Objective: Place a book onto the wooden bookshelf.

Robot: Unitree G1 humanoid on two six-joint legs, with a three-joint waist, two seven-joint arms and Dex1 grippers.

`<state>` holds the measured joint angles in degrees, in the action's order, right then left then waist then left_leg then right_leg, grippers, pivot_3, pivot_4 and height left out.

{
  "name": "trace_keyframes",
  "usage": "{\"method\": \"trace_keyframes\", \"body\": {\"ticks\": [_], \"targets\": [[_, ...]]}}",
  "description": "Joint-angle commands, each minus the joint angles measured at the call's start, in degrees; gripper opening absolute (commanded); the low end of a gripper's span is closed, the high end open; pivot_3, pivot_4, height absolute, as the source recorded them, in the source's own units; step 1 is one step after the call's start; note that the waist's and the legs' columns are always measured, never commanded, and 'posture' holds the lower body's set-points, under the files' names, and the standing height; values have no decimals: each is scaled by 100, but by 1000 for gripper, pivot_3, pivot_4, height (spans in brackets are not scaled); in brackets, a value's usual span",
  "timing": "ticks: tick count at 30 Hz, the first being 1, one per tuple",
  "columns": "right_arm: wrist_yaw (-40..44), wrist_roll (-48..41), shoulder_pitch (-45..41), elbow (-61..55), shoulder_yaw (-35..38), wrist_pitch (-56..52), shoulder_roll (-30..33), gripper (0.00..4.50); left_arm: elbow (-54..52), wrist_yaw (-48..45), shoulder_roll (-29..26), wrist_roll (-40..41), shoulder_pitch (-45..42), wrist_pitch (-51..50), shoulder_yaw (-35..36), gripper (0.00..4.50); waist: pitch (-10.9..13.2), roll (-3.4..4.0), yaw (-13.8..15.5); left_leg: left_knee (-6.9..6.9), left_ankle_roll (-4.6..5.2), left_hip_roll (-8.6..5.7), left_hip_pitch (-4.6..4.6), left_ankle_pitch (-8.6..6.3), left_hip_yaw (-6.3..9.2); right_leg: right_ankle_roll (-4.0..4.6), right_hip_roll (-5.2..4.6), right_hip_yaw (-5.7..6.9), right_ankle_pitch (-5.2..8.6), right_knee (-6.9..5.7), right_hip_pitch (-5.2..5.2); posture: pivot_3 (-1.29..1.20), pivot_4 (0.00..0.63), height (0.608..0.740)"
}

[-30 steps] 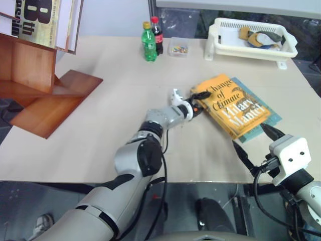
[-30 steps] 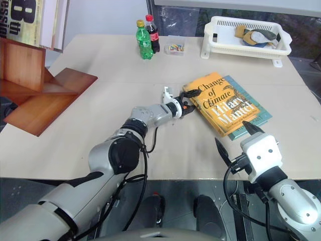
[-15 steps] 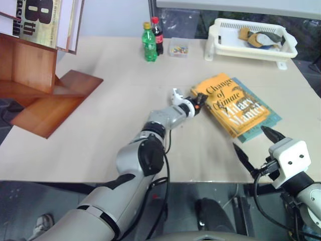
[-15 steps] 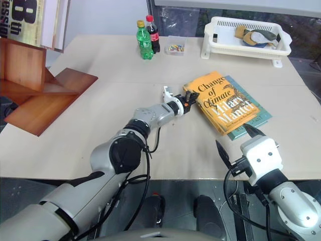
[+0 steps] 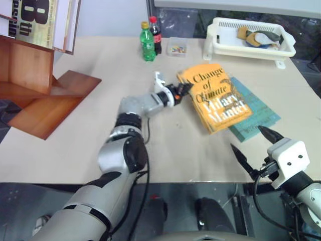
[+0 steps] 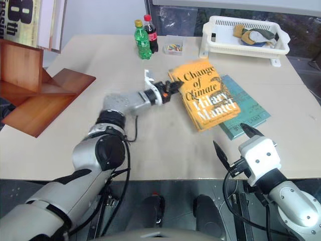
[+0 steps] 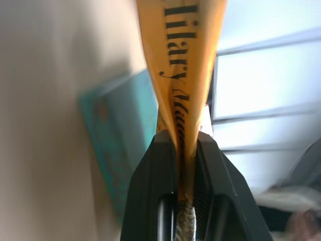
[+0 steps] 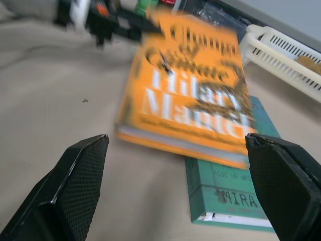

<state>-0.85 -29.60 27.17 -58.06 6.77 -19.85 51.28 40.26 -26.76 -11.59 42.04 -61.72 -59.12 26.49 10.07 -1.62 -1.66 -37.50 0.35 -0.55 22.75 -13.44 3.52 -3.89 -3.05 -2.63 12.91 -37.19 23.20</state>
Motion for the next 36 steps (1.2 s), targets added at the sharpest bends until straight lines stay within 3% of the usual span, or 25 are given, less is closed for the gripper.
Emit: {"method": "trace_keyframes", "body": {"ticks": [1, 7, 10, 12, 17, 21, 25, 30, 36], "targets": [[252, 8, -225, -183, 47, -213, -153, 4500, -2047, -758, -681, 73, 236, 34, -577, 269, 1, -1, -25, 1, -1, 3, 2, 0, 0, 1, 0, -1, 0, -10, 9, 0, 150, 740], [850, 134, -894, 173, -253, -397, -494, 4500, -3434, -2501, -2471, 207, 402, 457, -946, 269, -2, 3, 59, 1, -2, -3, 3, 0, -6, 3, -3, -4, 1, -28, 21, 0, 150, 740], [1300, 221, -1364, 578, -507, -316, -641, 4500, -4029, -3896, -3611, -647, 655, 2002, -1506, 269, 0, -1, 82, -4, -1, -3, 3, 0, -8, 3, -3, -3, 2, -23, 19, 0, 150, 740], [1583, 284, -1651, 839, -660, -251, -735, 4500, -4244, -4306, -4028, -1086, 764, 2962, -1641, 269, 1, -1, 72, -4, -1, 2, 3, 0, -14, 5, 1, -6, 2, -20, 19, 0, 150, 740], [2192, 409, -2179, 1324, -816, -141, -909, 4500, -4410, -4923, -4737, -1766, 874, 4498, -1656, 269, 2, -2, 110, -4, 0, 4, 5, 0, -13, 27, 0, -4, 15, -21, 19, 0, 150, 740], [2658, 384, -2658, 1690, -895, -108, -1044, 4500, -4857, -5013, -5353, -1728, 1152, 4467, -1328, 269, 5, -1, 51, -4, 1, 8, 9, 0, -16, 20, 4, -7, 12, -18, 22, 0, 150, 740], [3261, 420, -3119, 2236, -1011, 112, -1157, 4500, -5351, -5009, -5926, -1855, 1977, 4337, -604, 269, 7, 1, 12, 0, 2, 19, 8, -1, -17, 5, 12, -7, 5, -20, 26, 0, 150, 740], [3801, 494, -3725, 2923, -1126, 386, -1395, 4500, -5559, -5121, -6168, -2239, 3148, 4548, 497, 269, 10, 4, -49, 0, 2, 26, 6, -1, -20, 4, 18, -7, 4, -22, 29, 0, 150, 740], [4087, 508, -4050, 3153, -1173, 460, -1685, 4500, -4695, -5332, -6196, -2808, 3954, 6083, 1402, 269, 11, 5, -44, 1, 1, 30, 8, -1, -19, 7, 22, -5, 5, -27, 35, 0, 150, 740]]}}
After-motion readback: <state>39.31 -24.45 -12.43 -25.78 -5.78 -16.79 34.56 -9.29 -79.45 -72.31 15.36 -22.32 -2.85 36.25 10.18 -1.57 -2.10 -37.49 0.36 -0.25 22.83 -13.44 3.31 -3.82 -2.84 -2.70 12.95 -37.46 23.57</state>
